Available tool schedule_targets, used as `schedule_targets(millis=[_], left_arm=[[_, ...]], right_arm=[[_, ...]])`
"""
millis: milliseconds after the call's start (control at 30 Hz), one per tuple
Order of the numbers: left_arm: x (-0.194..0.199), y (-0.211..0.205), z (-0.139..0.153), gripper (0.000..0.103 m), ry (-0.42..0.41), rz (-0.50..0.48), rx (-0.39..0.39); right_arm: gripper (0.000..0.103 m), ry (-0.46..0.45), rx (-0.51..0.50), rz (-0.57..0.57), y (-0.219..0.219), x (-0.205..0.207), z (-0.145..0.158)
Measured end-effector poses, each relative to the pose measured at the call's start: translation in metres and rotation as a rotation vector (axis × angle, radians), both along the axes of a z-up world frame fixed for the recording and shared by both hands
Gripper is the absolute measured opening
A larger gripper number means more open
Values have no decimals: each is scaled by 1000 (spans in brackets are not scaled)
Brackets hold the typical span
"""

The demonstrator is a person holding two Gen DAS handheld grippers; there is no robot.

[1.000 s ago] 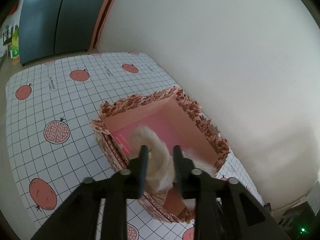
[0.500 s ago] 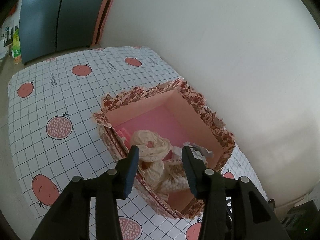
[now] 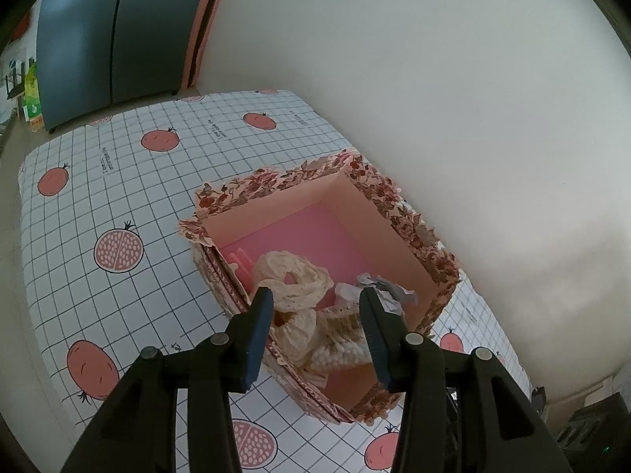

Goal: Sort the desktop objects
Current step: 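Move both tools back from the box toward the black toy figure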

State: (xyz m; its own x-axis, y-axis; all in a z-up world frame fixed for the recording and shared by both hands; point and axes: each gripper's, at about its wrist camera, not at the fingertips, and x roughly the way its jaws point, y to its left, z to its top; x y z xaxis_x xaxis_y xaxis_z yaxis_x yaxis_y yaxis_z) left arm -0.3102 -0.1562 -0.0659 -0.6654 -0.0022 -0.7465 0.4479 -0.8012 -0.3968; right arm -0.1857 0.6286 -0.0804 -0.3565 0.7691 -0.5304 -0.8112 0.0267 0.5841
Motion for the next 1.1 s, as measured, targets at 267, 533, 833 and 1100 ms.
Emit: schedule_targets(millis=[267,533,833,1100], left_arm=[[0,13,8,47,5,-18,-19],[1,32,16,57,11,-46,-46],[-2,60,19,57,8,-96,-80],[-7,94,19,57,-5,-165,-126]], right_arm=[[65,-1,-6,-35,-7,15,3],[73,-7,-10,-72,-16,36,7],[90,-5,-21,-141,-31,69,4],[103,3,-29,-204,-46,107,1]])
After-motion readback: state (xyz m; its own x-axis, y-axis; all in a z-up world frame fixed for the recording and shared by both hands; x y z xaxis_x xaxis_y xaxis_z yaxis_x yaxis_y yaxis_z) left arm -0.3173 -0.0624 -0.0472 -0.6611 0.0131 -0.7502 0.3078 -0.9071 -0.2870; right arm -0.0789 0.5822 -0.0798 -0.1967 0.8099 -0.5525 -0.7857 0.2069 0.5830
